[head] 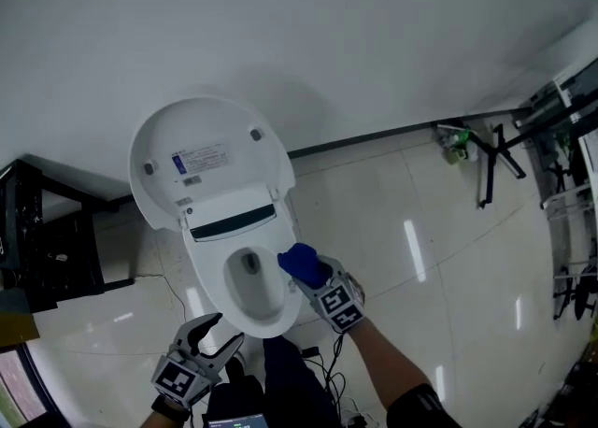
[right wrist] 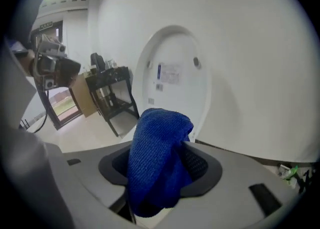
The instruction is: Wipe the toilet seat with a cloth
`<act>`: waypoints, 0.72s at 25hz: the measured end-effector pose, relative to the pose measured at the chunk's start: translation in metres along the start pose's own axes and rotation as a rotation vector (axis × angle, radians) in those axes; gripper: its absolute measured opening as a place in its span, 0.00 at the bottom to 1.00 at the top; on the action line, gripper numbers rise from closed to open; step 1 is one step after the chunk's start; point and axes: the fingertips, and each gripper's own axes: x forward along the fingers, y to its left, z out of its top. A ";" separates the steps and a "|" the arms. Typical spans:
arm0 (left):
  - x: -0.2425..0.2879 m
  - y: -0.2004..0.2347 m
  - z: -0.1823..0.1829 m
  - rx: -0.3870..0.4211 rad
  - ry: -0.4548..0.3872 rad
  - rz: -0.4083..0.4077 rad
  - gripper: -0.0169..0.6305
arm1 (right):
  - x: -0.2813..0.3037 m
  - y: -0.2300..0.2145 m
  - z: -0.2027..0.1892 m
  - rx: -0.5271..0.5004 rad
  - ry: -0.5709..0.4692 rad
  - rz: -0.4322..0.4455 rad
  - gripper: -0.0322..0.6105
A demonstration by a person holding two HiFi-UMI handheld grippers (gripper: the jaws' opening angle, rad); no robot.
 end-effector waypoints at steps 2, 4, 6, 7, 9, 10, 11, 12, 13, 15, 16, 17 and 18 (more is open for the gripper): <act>-0.023 -0.014 0.012 0.017 -0.025 -0.012 0.38 | -0.035 0.016 0.035 -0.005 -0.068 -0.026 0.44; -0.050 -0.028 0.023 0.039 -0.045 -0.021 0.38 | -0.071 0.036 0.066 -0.003 -0.130 -0.050 0.44; -0.080 -0.042 0.031 0.068 -0.063 -0.035 0.38 | -0.108 0.063 0.091 0.000 -0.186 -0.072 0.44; -0.095 -0.049 0.031 0.089 -0.070 -0.047 0.38 | -0.126 0.079 0.102 -0.002 -0.209 -0.085 0.44; -0.127 -0.062 0.024 0.165 -0.077 -0.076 0.38 | -0.162 0.109 0.123 -0.012 -0.252 -0.114 0.44; -0.142 -0.068 0.023 0.199 -0.082 -0.087 0.38 | -0.180 0.124 0.133 -0.015 -0.275 -0.129 0.44; -0.157 -0.076 0.026 0.219 -0.092 -0.093 0.38 | -0.198 0.139 0.143 -0.016 -0.299 -0.143 0.44; -0.173 -0.083 0.030 0.234 -0.105 -0.097 0.38 | -0.215 0.153 0.151 -0.016 -0.322 -0.158 0.44; -0.189 -0.088 0.034 0.255 -0.118 -0.100 0.38 | -0.231 0.167 0.158 -0.016 -0.344 -0.174 0.44; -0.222 -0.103 0.042 0.281 -0.146 -0.105 0.38 | -0.259 0.198 0.167 -0.020 -0.382 -0.201 0.44; -0.238 -0.111 0.047 0.284 -0.160 -0.108 0.38 | -0.273 0.216 0.172 -0.024 -0.400 -0.210 0.44; -0.251 -0.118 0.048 0.296 -0.170 -0.112 0.38 | -0.287 0.234 0.177 -0.026 -0.417 -0.216 0.44; -0.264 -0.123 0.046 0.313 -0.176 -0.115 0.38 | -0.300 0.251 0.180 -0.028 -0.435 -0.222 0.44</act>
